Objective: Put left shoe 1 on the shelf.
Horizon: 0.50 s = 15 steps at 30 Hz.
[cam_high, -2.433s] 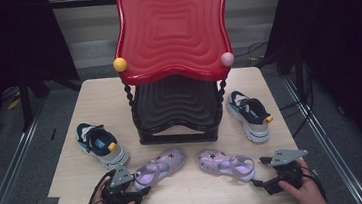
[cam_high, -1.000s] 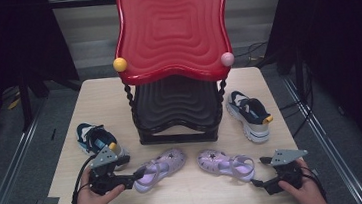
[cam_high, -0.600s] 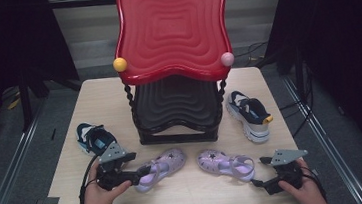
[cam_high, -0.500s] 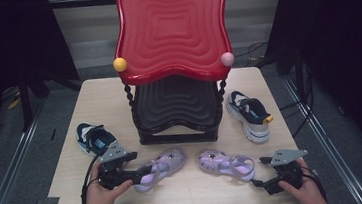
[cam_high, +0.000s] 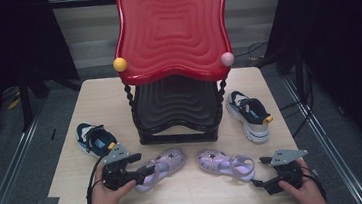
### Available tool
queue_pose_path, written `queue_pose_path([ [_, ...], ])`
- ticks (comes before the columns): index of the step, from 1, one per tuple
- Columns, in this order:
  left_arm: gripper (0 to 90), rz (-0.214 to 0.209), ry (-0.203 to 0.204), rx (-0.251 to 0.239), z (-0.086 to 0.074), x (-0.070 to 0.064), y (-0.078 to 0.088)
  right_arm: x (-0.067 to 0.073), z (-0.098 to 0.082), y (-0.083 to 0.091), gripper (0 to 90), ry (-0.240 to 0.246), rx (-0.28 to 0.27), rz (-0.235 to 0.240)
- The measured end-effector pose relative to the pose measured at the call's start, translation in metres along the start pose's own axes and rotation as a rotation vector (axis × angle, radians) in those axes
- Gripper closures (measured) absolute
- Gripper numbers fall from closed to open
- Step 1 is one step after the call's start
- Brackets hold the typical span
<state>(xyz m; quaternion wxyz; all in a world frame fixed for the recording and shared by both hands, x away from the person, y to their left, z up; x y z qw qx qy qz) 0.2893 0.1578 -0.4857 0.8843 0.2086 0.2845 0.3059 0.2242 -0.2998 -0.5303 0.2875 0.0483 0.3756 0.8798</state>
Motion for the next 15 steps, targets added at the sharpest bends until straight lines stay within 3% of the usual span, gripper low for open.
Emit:
queue_pose_path([
  [6, 34.1, 0.016, 0.001, 0.008, -0.004, 0.002, -0.001, 0.000, 0.000, 0.000, 13.1, -0.002, 0.000, 0.000],
  [12, 41.8, 0.033, 0.033, -0.024, -0.007, 0.010, -0.006, 0.000, 0.000, 0.000, 13.1, -0.002, 0.000, 0.000],
  [15, 45.5, 0.035, 0.029, -0.026, -0.008, 0.012, -0.007, 0.000, 0.000, 0.000, 13.1, -0.001, 0.002, -0.002],
])
Point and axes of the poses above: each handheld gripper's, and its own axes: y roughly backward along the jaws, z roughly out of its top, x roughly to its left, the point moved 3 cm from there along -y, roughly forward along the jaws, and after that the axes turned 13 degrees about y, right-handed, at the moved point
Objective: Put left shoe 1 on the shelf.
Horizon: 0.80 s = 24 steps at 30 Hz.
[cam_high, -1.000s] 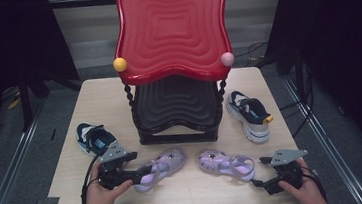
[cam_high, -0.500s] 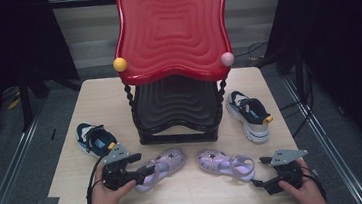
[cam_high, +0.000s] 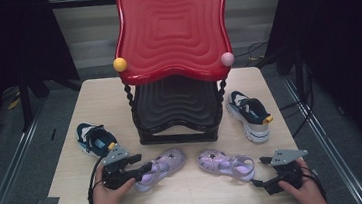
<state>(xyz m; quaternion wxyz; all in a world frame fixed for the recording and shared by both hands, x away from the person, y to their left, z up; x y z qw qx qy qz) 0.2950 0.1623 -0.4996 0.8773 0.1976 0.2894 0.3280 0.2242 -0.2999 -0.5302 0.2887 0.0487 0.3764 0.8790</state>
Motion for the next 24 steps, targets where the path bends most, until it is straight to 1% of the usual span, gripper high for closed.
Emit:
queue_pose_path([
  [2, 46.8, 0.008, -0.006, -0.001, -0.0001, -0.0009, -0.0003, 0.0000, 0.0000, 0.0000, 13.1, 0.000, 0.000, 0.000],
  [4, 49.1, 0.007, -0.008, 0.000, -0.0001, -0.0016, -0.0005, 0.0000, 0.0000, -0.0001, 13.1, 0.000, -0.002, 0.001],
  [5, 49.1, 0.014, -0.015, 0.002, 0.0000, -0.0023, -0.0005, 0.0000, 0.0000, -0.0001, 13.1, 0.000, -0.002, 0.001],
  [6, 51.7, 0.025, -0.037, 0.013, -0.0003, -0.0034, -0.0013, 0.0001, 0.0000, -0.0001, 13.1, 0.000, -0.002, 0.002],
  [7, 53.2, 0.032, -0.043, 0.026, -0.0009, -0.0035, -0.0017, 0.0000, 0.0000, 0.0000, 13.1, 0.000, 0.000, 0.000],
  [9, 55.2, 0.046, -0.043, 0.039, -0.0018, -0.0033, -0.0033, 0.0001, 0.0000, -0.0002, 13.1, 0.000, -0.002, 0.002],
  [10, 56.5, 0.039, -0.042, 0.046, -0.0025, -0.0032, -0.0040, 0.0001, 0.0000, -0.0002, 13.1, 0.000, -0.002, 0.002],
  [14, 62.1, 0.039, -0.045, 0.051, -0.0024, -0.0038, -0.0042, 0.0000, 0.0000, -0.0001, 13.1, 0.000, -0.001, 0.001],
  [16, 63.6, 0.045, -0.049, 0.062, -0.0017, -0.0044, -0.0035, 0.0000, 0.0000, 0.0000, 13.1, 0.001, 0.000, -0.001],
  [19, 68.5, 0.047, -0.049, 0.071, -0.0013, -0.0052, -0.0026, 0.0001, 0.0000, -0.0002, 13.1, 0.000, -0.002, 0.002],
  [21, 69.9, 0.049, -0.052, 0.071, -0.0012, -0.0057, -0.0024, 0.0001, 0.0000, -0.0002, 13.1, 0.000, -0.002, 0.002],
  [22, 70.4, 0.055, -0.064, 0.081, -0.0008, -0.0068, -0.0016, 0.0001, 0.0000, -0.0002, 13.1, 0.000, -0.002, 0.002],
  [24, 70.6, 0.058, -0.066, 0.081, -0.0004, -0.0074, -0.0013, 0.0001, 0.0000, -0.0002, 13.1, 0.000, -0.002, 0.002],
])
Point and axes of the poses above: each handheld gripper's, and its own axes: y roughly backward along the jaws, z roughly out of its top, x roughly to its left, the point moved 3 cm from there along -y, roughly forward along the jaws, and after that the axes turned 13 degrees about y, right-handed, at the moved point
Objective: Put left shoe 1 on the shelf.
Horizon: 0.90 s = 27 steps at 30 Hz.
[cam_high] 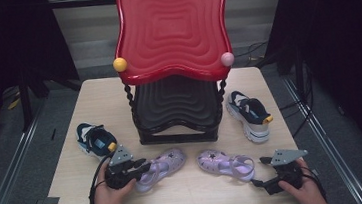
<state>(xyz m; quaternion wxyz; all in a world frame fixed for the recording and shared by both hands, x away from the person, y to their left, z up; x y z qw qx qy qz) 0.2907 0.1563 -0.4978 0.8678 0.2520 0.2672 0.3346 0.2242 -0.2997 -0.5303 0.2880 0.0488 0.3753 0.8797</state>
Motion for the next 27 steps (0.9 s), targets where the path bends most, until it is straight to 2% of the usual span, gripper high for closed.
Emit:
queue_pose_path([
  [3, 66.7, 0.009, 0.006, 0.000, 0.0005, -0.0017, 0.0028, 0.0000, 0.0000, 0.0000, 13.1, 0.000, 0.000, 0.000],
  [7, 66.5, 0.009, 0.012, -0.014, -0.0003, -0.0001, 0.0105, 0.0000, 0.0000, 0.0000, 13.1, 0.000, 0.000, 0.000],
  [13, 66.3, 0.010, 0.024, 0.000, -0.0038, 0.0034, 0.0053, -0.0001, 0.0000, 0.0001, 13.1, 0.000, 0.001, -0.001],
  [17, 78.1, 0.024, 0.005, 0.018, -0.0026, 0.0039, 0.0024, 0.0000, 0.0000, 0.0000, 13.1, 0.000, 0.000, 0.001],
  [23, 80.1, 0.029, 0.002, 0.023, -0.0026, 0.0026, 0.0029, -0.0001, 0.0000, 0.0001, 13.1, 0.000, 0.001, -0.001],
  [24, 80.2, 0.041, -0.012, 0.022, -0.0025, 0.0022, 0.0031, -0.0001, 0.0000, 0.0001, 13.1, 0.000, 0.001, -0.001],
  [27, 80.0, 0.040, -0.006, 0.021, -0.0026, 0.0021, 0.0030, -0.0001, 0.0000, 0.0002, 13.1, 0.001, 0.003, -0.002],
])
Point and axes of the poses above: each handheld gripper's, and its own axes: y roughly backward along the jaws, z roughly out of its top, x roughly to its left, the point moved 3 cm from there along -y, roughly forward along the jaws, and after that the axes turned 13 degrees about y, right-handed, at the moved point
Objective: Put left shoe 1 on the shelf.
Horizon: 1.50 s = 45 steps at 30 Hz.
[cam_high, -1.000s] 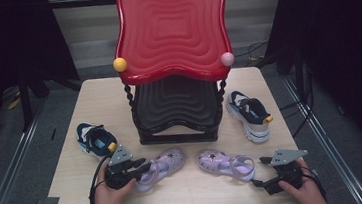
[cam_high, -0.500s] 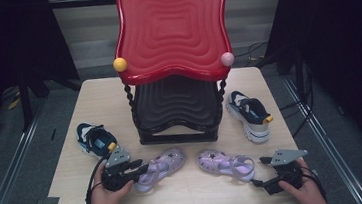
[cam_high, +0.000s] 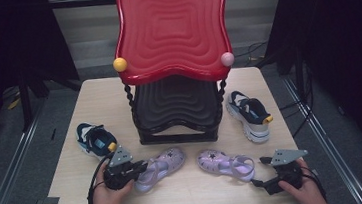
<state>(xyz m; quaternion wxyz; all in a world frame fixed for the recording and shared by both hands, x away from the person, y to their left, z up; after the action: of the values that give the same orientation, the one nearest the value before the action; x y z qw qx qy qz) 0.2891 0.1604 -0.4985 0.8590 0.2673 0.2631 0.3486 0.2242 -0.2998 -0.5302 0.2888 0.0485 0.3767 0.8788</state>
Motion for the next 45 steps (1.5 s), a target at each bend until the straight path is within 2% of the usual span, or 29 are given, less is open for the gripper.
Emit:
queue_pose_path([
  [3, 78.9, 0.000, -0.017, -0.017, -0.001, 0.000, -0.001, 0.000, 0.000, 0.000, 13.1, 0.000, 0.000, 0.000],
  [7, 76.5, -0.003, -0.017, -0.029, -0.001, 0.000, -0.001, 0.000, 0.000, 0.000, 13.1, 0.000, -0.002, 0.002],
  [9, 73.6, -0.010, 0.003, -0.037, -0.001, 0.001, -0.002, 0.000, 0.000, 0.000, 13.1, 0.000, -0.003, 0.003],
  [13, 72.9, -0.008, 0.005, -0.032, 0.001, 0.002, -0.004, 0.000, 0.000, 0.000, 13.1, 0.000, -0.003, 0.003],
  [14, 71.8, -0.021, 0.012, -0.034, 0.001, 0.003, -0.005, 0.000, 0.000, 0.000, 13.1, 0.000, -0.003, 0.003],
  [18, 78.3, -0.022, 0.010, -0.012, 0.001, 0.003, -0.004, 0.000, 0.000, 0.000, 13.1, 0.000, 0.000, 0.000],
  [19, 79.2, -0.006, -0.004, -0.008, 0.001, 0.001, -0.003, 0.000, 0.000, 0.000, 13.1, 0.000, 0.000, 0.001],
  [23, 80.2, -0.006, -0.009, -0.010, 0.002, -0.001, -0.002, 0.000, 0.000, 0.000, 13.1, 0.000, -0.003, 0.003],
  [26, 80.4, 0.007, -0.015, -0.034, 0.003, -0.003, 0.000, 0.000, 0.000, 0.000, 13.1, 0.000, -0.002, 0.002],
  [34, 80.6, 0.002, 0.000, -0.098, 0.009, -0.008, 0.015, 0.000, 0.000, 0.000, 13.1, 0.000, -0.003, 0.002],
  [39, 80.5, -0.001, 0.031, -0.138, 0.012, -0.012, 0.023, 0.000, 0.000, 0.000, 13.1, 0.000, -0.002, 0.003],
  [45, 80.4, -0.002, 0.049, -0.171, 0.019, -0.017, 0.034, 0.000, 0.000, 0.000, 13.1, 0.000, -0.003, 0.002],
])
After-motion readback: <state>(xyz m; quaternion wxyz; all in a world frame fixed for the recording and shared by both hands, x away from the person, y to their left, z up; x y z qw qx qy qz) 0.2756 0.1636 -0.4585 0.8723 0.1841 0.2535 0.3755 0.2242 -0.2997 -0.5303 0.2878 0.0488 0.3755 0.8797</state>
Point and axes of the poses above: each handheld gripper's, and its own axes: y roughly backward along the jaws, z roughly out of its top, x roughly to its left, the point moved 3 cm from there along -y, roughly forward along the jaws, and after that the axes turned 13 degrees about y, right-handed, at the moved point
